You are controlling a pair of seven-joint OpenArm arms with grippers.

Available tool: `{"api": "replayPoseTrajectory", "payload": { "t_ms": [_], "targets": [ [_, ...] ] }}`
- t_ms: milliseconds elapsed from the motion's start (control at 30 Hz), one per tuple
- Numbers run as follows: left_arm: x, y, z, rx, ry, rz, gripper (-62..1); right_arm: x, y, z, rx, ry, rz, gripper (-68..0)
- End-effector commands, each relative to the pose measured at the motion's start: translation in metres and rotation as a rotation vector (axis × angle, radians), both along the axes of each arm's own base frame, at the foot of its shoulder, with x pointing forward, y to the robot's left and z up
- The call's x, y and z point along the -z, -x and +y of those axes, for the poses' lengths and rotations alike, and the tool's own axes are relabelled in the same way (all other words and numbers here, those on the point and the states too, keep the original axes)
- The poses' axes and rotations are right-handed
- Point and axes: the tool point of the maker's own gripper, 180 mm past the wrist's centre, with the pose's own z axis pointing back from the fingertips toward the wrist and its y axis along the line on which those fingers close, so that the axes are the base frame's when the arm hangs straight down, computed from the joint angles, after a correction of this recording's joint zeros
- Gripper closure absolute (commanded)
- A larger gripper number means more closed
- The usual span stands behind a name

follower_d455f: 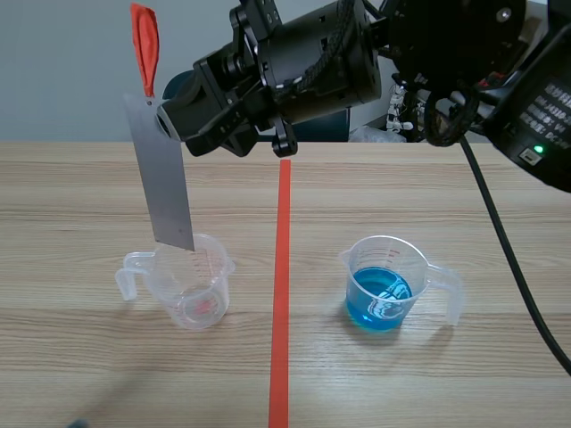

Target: Do the redox reaction experiment. move the plate over the left beaker

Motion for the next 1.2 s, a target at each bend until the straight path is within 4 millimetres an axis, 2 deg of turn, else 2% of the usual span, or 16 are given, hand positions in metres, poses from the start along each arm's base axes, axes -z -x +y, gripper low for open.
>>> {"api": "replayPoseTrajectory", "payload": {
  "t_ms": [0, 233, 1167],
  "targets": [
    [-0.007, 0.000, 0.002, -0.010, 0.009, -0.028, -62.0, -0.025, 0.002, 0.004, -0.021, -0.035, -0.063, -0.6],
    [-0.007, 0.000, 0.002, -0.010, 0.008, -0.028, -61.9, -0.037, 0.012, 0.008, -0.054, -0.031, -0.106, -0.6],
    [-0.007, 0.000, 0.002, -0.010, 0.009, -0.028, -61.9, -0.034, 0.008, 0.006, -0.033, -0.013, -0.117, -0.6]
  ]
}}
